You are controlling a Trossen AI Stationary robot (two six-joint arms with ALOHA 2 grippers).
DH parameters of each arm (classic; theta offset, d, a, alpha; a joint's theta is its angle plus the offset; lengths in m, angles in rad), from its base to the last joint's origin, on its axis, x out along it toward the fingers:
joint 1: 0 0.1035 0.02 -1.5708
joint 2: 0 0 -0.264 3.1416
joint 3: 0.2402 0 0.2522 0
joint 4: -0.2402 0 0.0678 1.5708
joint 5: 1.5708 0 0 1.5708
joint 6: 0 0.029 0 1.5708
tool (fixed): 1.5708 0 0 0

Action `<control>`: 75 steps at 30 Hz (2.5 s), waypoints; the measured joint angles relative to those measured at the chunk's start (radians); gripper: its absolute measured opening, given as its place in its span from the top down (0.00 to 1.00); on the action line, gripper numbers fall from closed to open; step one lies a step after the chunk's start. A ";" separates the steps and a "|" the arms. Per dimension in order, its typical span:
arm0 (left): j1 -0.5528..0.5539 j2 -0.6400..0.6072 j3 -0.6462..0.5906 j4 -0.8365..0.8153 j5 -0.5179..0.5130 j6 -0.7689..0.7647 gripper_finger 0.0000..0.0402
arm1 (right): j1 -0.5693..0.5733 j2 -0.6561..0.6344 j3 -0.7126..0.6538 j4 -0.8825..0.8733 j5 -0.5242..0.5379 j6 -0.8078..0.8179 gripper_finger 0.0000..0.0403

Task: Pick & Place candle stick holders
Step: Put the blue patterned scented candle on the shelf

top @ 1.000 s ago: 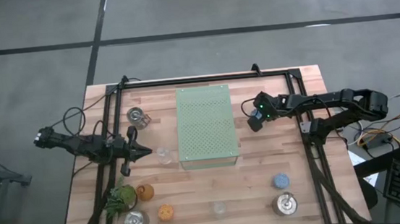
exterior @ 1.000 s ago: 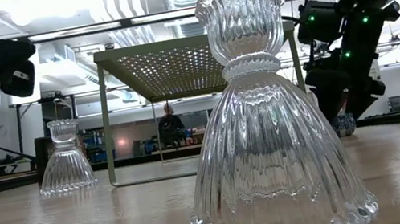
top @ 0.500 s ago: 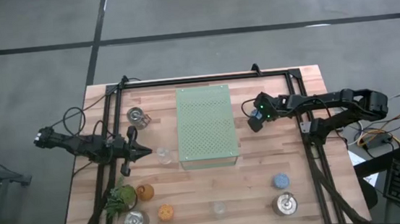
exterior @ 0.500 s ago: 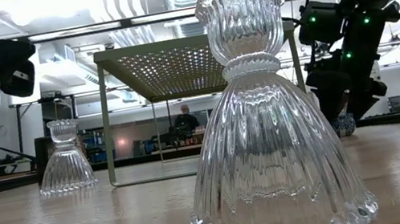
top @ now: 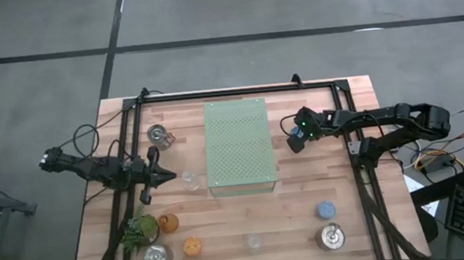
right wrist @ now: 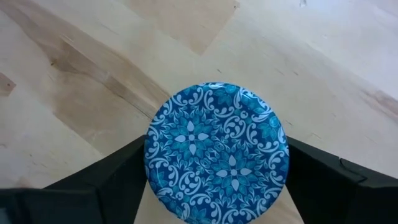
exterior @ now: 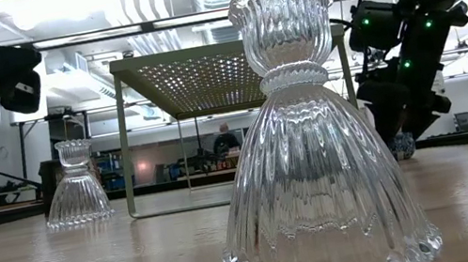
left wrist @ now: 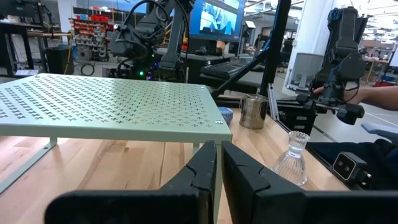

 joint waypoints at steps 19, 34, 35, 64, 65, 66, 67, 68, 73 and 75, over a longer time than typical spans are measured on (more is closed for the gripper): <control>0.000 0.000 0.000 0.000 0.000 0.000 0.93 | 0.000 -0.001 -0.013 0.003 0.002 -0.015 0.26; 0.000 0.000 0.000 0.000 0.000 0.000 0.93 | 0.000 0.000 -0.009 -0.004 -0.001 -0.028 0.26; 0.000 0.000 0.000 0.000 0.000 0.000 0.93 | 0.000 0.000 -0.006 -0.007 -0.002 -0.029 0.26; 0.000 0.000 0.000 0.000 0.000 0.000 0.93 | 0.001 0.000 0.350 -0.352 0.002 -0.100 0.26; 0.000 0.000 0.000 0.000 0.000 0.000 0.93 | 0.000 0.000 0.368 -0.364 0.006 -0.105 0.26; 0.000 0.000 0.000 0.000 0.000 0.000 0.93 | 0.001 0.000 0.387 -0.378 0.014 -0.109 0.26; 0.000 0.000 0.000 0.000 0.000 0.000 0.93 | 0.001 0.000 0.408 -0.394 0.026 -0.114 0.26; 0.000 0.000 0.000 0.000 0.000 0.000 0.93 | 0.000 0.000 0.429 -0.412 0.033 -0.121 0.26; 0.000 0.000 0.000 0.000 0.000 0.000 0.93 | 0.000 0.000 0.542 -0.475 0.055 -0.138 0.26; 0.000 0.000 0.000 0.000 0.000 0.000 0.93 | 0.000 0.000 0.586 -0.479 0.055 -0.144 0.26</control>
